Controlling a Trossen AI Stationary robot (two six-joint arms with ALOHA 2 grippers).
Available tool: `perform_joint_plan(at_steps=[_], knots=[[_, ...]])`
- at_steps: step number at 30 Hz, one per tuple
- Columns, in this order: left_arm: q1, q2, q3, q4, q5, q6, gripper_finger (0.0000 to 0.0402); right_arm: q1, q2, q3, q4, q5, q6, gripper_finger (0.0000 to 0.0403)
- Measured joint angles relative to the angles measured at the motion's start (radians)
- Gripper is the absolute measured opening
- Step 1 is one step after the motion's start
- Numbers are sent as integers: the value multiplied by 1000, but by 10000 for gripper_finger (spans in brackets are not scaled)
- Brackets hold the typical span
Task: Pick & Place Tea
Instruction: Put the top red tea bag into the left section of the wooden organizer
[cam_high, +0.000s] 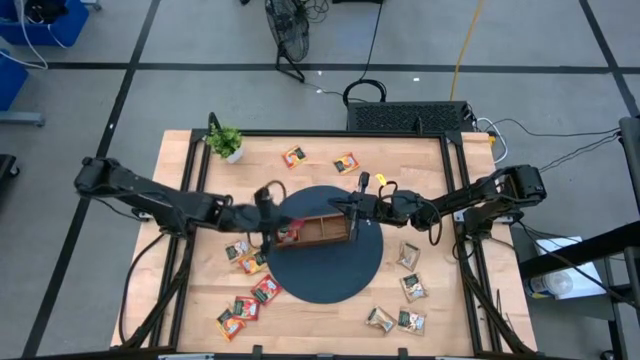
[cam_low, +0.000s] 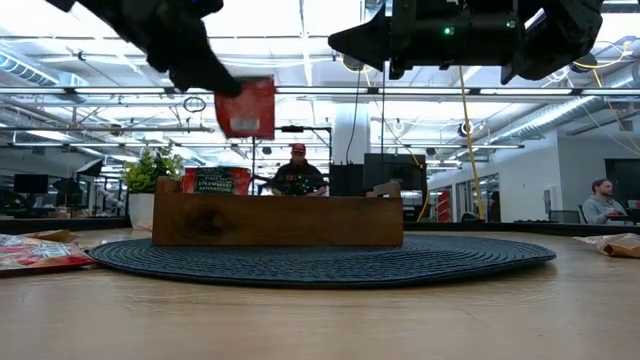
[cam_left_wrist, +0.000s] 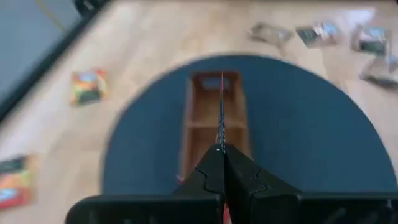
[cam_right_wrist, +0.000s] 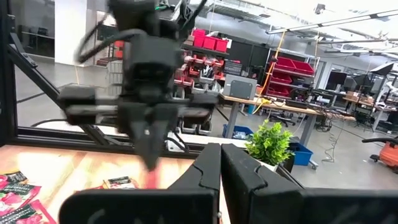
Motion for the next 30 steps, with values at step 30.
perform_joint_plan(at_steps=[30], knots=[[-56,158,-1,-202,-67,-326,72,0,0,0,-1,1,10,0]])
